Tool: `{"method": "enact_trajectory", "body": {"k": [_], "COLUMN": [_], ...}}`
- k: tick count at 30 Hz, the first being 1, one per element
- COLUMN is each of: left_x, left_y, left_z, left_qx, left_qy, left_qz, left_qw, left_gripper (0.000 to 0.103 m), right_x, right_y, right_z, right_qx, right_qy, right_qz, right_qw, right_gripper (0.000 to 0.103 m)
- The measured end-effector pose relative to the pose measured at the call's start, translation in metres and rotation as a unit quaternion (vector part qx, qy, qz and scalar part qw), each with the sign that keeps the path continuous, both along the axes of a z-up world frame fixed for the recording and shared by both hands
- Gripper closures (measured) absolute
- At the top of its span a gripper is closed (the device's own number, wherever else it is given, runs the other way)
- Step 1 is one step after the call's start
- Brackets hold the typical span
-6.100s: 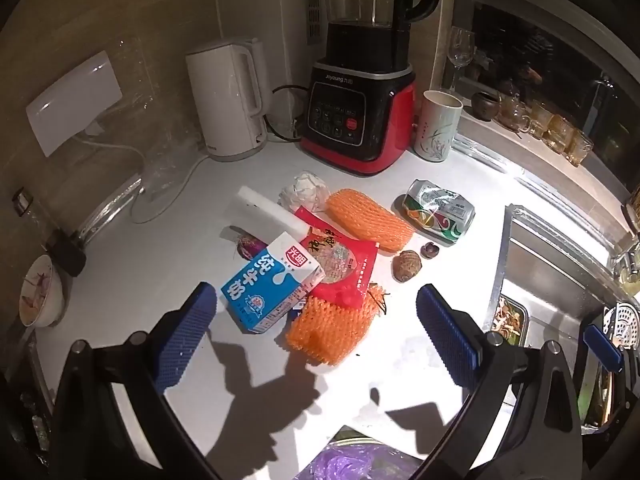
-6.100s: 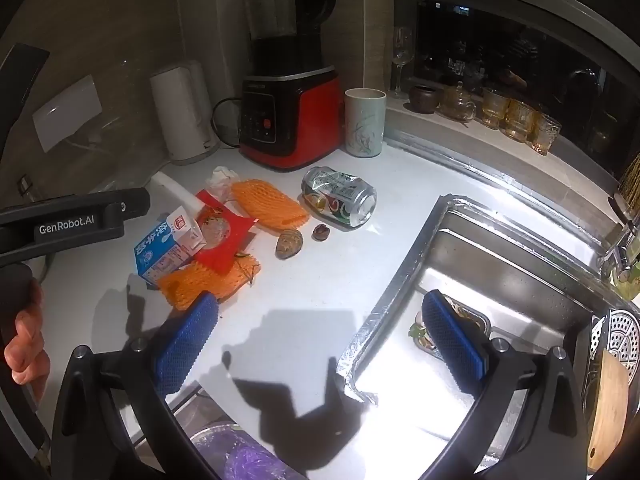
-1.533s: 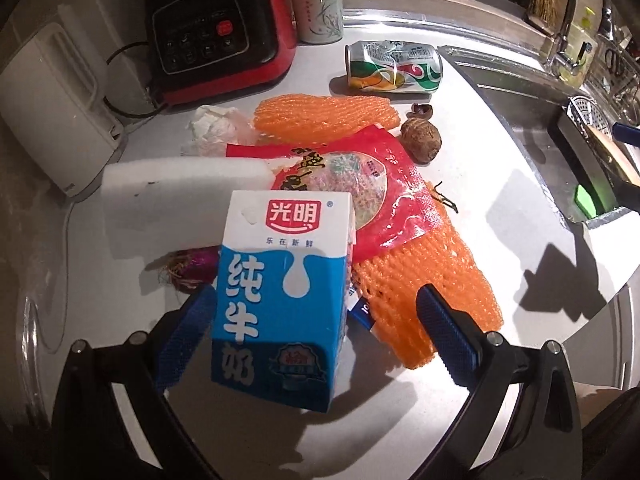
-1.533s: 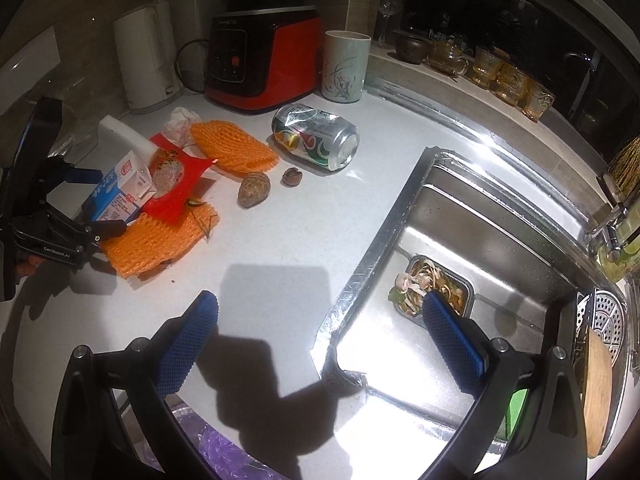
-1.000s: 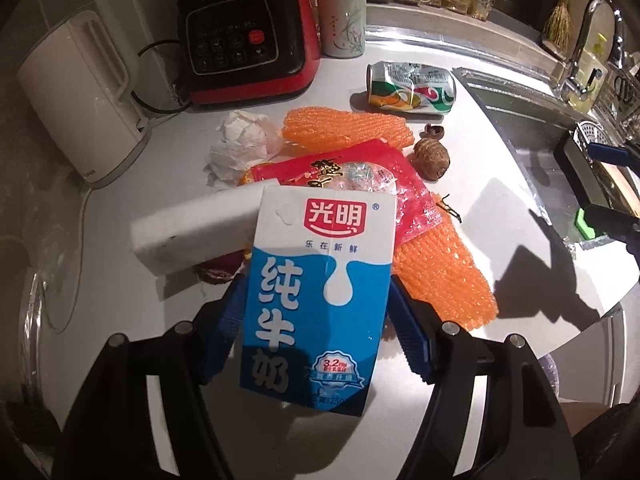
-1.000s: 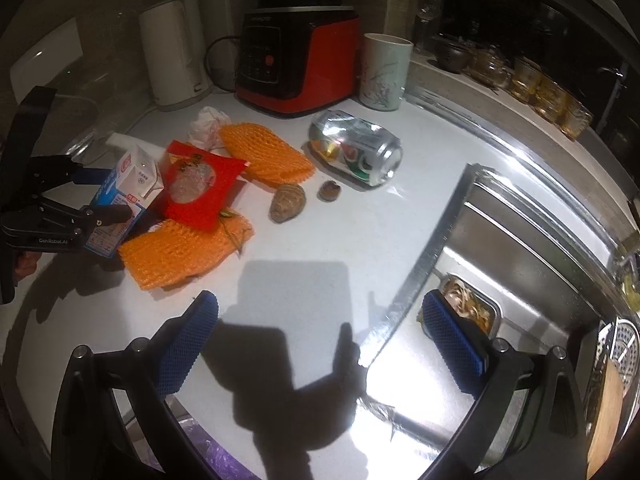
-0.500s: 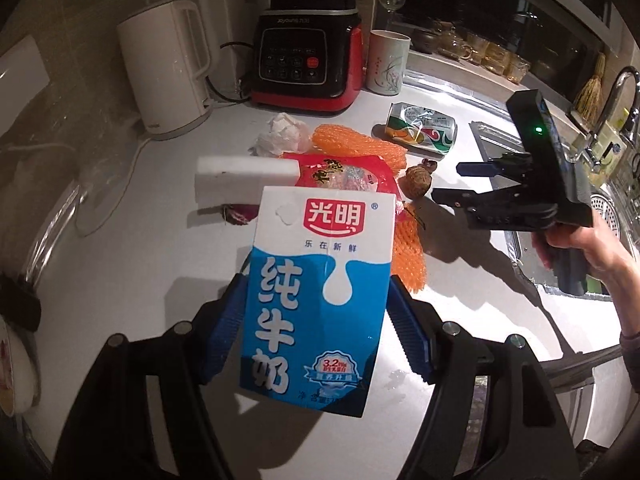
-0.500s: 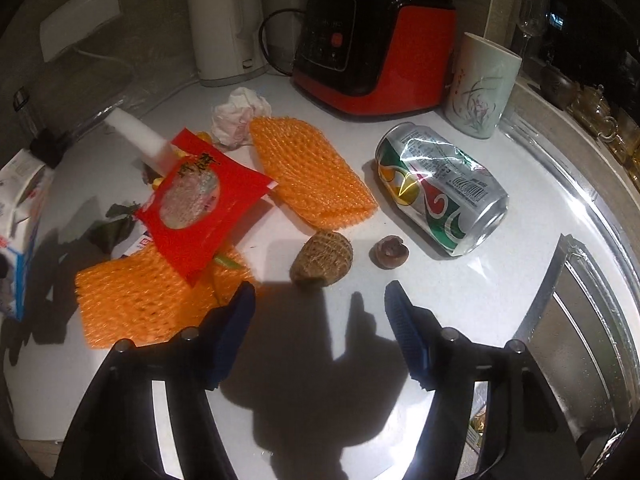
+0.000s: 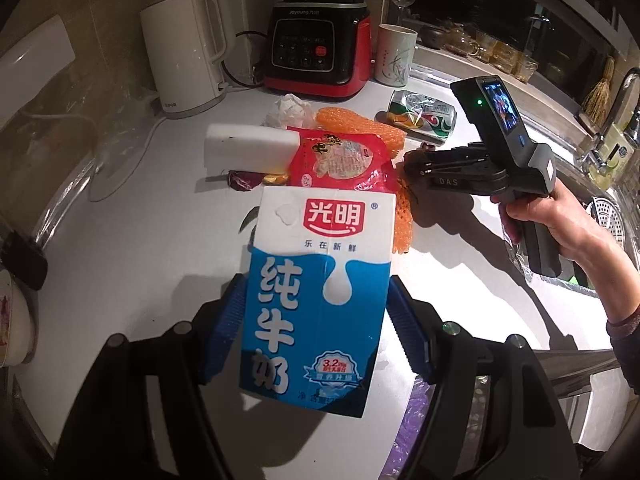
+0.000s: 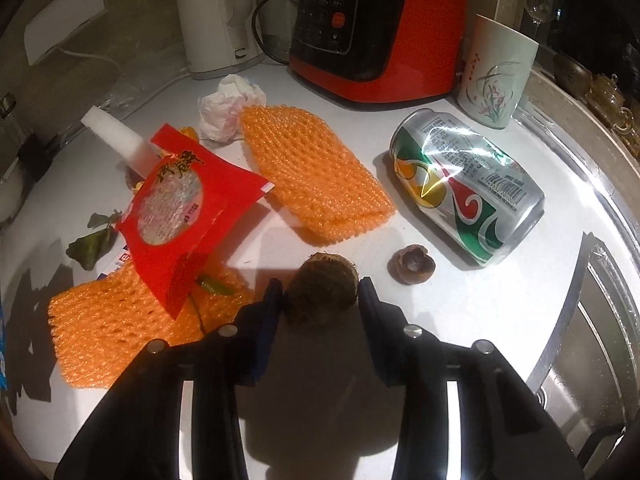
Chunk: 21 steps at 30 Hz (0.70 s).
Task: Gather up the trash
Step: 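Carry the milk carton with the left tool while the right tool grasps a brown taro, then drop the milk carton from the left tool into the purple-bagged bin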
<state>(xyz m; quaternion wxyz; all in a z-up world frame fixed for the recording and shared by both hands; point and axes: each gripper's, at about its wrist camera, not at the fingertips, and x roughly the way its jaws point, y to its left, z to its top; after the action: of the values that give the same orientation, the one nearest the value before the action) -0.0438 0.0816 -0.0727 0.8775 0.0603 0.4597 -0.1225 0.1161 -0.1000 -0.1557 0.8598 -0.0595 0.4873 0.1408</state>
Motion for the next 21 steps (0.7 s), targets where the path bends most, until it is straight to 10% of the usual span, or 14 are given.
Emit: {"method": "enact_trajectory", "body": {"k": [11, 21], "left_x": [-0.048, -0.114], "left_y": [-0.025, -0.06], "left_z": [0.002, -0.034], "left_qx": [-0.018, -0.011], "left_qy": [0.0, 0.047], "left_qz": [-0.091, -0.181], "left_qw": [0.9957, 0.9823], "left_gripper": [0.035, 0.035], "right_x": [-0.169, -0.302], "right_y": [0.004, 0.014], "right_z": [0.049, 0.006], "right_qx": [0.023, 0.047], "right_qy": [-0.007, 0.066], "right_qz": [0.008, -0.028], "right_qw": [1.0, 0.996], "right_gripper": [0.063, 0.063]}}
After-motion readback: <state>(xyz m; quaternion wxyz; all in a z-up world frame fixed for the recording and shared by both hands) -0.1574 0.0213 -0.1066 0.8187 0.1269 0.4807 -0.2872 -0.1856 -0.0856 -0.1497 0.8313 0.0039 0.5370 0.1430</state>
